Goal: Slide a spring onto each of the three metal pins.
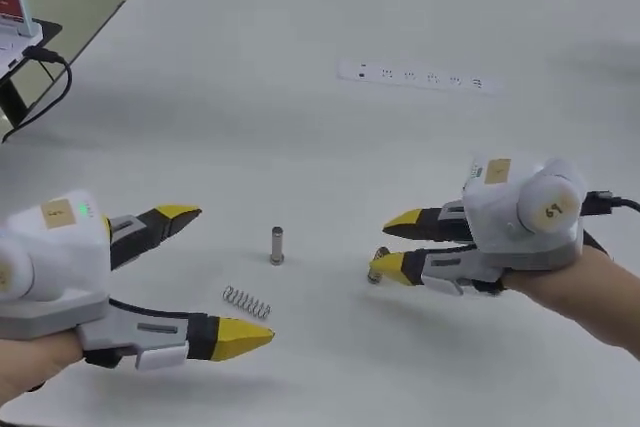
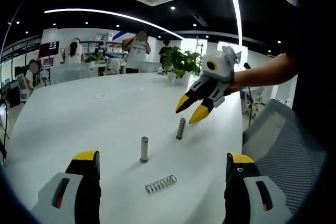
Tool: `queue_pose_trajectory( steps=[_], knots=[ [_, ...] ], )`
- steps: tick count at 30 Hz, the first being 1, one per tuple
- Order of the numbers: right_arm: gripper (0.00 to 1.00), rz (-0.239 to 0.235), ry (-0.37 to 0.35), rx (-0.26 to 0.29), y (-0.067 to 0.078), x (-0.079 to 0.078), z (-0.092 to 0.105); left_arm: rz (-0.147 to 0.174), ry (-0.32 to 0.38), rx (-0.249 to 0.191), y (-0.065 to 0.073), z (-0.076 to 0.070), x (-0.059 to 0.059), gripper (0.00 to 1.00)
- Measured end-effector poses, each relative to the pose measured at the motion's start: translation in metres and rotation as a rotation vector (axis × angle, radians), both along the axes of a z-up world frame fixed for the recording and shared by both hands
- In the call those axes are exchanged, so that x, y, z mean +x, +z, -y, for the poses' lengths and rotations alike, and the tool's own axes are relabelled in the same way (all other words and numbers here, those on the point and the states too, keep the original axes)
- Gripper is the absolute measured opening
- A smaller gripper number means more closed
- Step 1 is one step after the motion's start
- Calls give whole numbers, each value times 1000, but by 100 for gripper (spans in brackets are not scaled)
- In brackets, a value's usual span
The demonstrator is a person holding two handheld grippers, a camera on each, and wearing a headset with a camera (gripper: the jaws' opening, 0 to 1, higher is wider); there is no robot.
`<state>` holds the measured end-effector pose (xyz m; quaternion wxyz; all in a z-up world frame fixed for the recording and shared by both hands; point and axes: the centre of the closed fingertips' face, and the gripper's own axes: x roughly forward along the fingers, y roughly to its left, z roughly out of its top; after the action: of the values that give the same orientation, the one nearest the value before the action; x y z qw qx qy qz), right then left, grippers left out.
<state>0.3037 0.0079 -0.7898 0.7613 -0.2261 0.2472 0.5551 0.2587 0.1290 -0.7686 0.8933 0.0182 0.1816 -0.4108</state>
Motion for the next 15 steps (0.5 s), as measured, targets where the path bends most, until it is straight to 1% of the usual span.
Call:
queue_pose_trajectory(
  steps=[5,8,10,11,12,15],
  knots=[
    [25,15,-15,35,11,-8,2,1,0,3,1,-1,0,97],
    [25,9,-37,62,16,-12,5,1,-1,4,2,-1,-1,97],
    [27,-30,-64,88,17,-17,8,6,-3,13,1,-2,-1,96],
    [29,-34,-73,95,17,-18,9,5,-2,14,0,-2,-1,96],
    [29,-25,-77,97,17,-18,12,1,-3,10,0,-1,-2,96],
    [30,-24,-95,97,16,-22,18,2,-4,10,0,-1,-2,96]
  ],
)
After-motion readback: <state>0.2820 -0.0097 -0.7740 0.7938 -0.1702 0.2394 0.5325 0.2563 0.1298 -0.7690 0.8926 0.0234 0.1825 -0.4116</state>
